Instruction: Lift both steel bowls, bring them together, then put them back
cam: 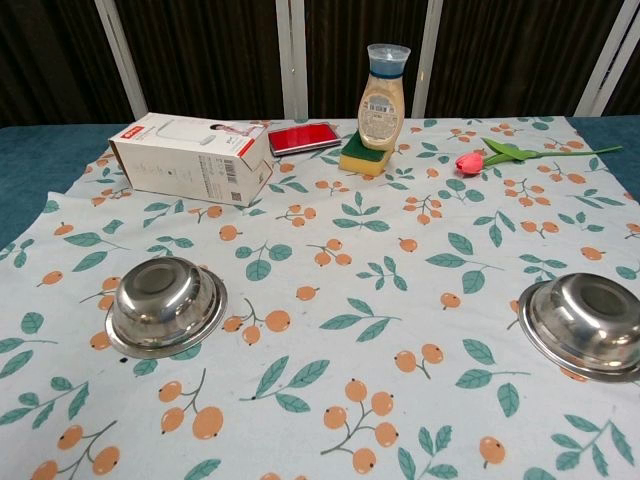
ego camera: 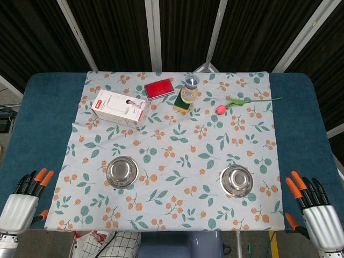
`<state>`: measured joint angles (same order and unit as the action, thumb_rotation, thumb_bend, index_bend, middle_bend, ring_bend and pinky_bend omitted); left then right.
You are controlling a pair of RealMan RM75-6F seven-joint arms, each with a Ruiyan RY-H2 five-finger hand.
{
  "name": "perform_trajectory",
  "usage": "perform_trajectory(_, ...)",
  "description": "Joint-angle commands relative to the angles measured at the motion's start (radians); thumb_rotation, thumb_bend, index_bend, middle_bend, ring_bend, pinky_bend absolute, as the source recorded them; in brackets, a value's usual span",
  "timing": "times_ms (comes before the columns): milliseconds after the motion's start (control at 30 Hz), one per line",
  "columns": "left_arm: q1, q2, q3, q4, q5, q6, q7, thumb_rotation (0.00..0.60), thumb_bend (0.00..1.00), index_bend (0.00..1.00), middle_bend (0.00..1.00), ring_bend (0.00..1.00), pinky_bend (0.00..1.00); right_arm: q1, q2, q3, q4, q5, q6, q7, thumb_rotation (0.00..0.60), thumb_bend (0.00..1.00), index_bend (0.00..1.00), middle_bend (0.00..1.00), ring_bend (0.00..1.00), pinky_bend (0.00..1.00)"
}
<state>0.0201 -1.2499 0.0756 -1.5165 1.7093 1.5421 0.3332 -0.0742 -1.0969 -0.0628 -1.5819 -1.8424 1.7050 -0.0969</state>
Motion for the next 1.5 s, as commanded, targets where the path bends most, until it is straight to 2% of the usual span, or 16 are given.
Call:
perform_trajectory(33, -0.013, -0.016, 0.011, -0.009, 0.022, -0.017, 0.016, 0.600, 0.09, 0.00, 0.00, 0.00, 0.10, -0.003, 0.002, -0.006, 0.002, -0.007, 0.005, 0.004, 0.600, 0.31, 0.00, 0.00, 0.00, 0.01)
perform_trajectory(133, -0.038, -0.034, 0.008, -0.029, 0.023, -0.061, 0.048, 0.600, 0.09, 0.00, 0.00, 0.00, 0.10, -0.005, 0.003, -0.011, 0.005, -0.015, 0.010, 0.010, 0.600, 0.31, 0.00, 0.00, 0.00, 0.01)
perform_trajectory(367, -0.138, -0.120, -0.044, -0.110, -0.043, -0.238, 0.198, 0.600, 0.09, 0.00, 0.00, 0.00, 0.10, 0.012, 0.018, 0.007, 0.002, 0.025, -0.010, 0.054, 0.600, 0.31, 0.00, 0.00, 0.00, 0.01)
perform_trajectory(767, -0.319, -0.253, -0.195, -0.156, -0.239, -0.448, 0.357, 0.600, 0.12, 0.00, 0.02, 0.00, 0.10, 0.057, 0.025, 0.035, -0.011, 0.126, -0.121, 0.062, 0.600, 0.31, 0.00, 0.00, 0.00, 0.01)
perform_trajectory(1233, -0.436, -0.286, -0.258, -0.168, -0.459, -0.573, 0.463, 0.600, 0.14, 0.00, 0.03, 0.00, 0.10, 0.067, 0.027, 0.056, -0.019, 0.183, -0.144, 0.060, 0.600, 0.31, 0.00, 0.00, 0.00, 0.01)
perform_trajectory(1500, -0.506, -0.303, -0.259, -0.157, -0.602, -0.604, 0.545, 0.600, 0.16, 0.00, 0.02, 0.00, 0.10, 0.069, 0.033, 0.064, -0.024, 0.203, -0.146, 0.070, 0.600, 0.31, 0.00, 0.00, 0.00, 0.01)
